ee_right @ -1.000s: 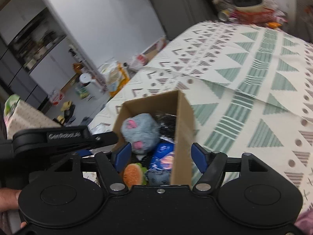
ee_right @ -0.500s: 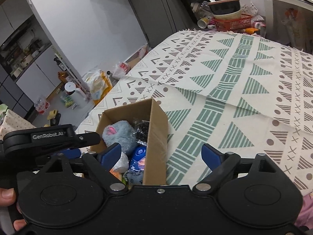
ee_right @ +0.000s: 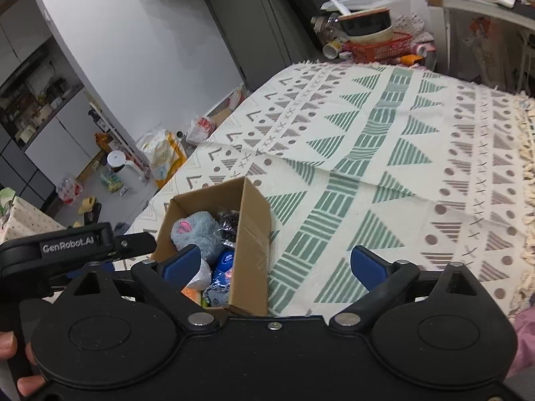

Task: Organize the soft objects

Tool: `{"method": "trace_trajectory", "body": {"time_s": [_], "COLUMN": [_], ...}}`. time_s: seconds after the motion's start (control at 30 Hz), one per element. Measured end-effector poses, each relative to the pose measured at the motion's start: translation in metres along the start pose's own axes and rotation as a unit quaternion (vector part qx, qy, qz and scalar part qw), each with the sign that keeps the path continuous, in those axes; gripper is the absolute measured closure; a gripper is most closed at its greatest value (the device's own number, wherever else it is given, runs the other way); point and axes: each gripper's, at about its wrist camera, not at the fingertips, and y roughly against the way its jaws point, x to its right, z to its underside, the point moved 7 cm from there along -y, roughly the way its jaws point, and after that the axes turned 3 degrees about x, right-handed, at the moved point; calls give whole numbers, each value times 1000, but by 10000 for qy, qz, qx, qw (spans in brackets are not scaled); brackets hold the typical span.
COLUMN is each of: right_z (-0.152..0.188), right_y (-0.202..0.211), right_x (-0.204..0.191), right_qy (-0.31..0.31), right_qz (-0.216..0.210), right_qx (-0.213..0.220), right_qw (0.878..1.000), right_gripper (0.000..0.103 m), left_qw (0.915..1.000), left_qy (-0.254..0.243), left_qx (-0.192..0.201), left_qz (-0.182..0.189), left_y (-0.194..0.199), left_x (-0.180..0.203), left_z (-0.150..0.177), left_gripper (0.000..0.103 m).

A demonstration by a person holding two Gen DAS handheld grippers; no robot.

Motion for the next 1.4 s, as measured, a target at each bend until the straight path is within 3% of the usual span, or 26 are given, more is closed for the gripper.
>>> {"method": "trace_trajectory", "body": {"time_s": [0.17,0.9,1.4], "right_z": [-6,-1,22], "right_y": [21,112,152], "right_x": [10,44,41], "right_qy": [-10,134,486], "right_qz": [179,593,728], "right_qx": [154,623,773], "right_qw": [9997,9962,9932], "right_gripper": [0,0,0], "left_qw": [9998,9960,9928], "left_qy": [-151,-670,-841], "left_qx": [109,595,828], "left_qz": [-14,18,178], "left_y": [19,96,134], "left_x": [10,46,48], "left_z": [3,29,50], "left_gripper": [24,3,1]}}
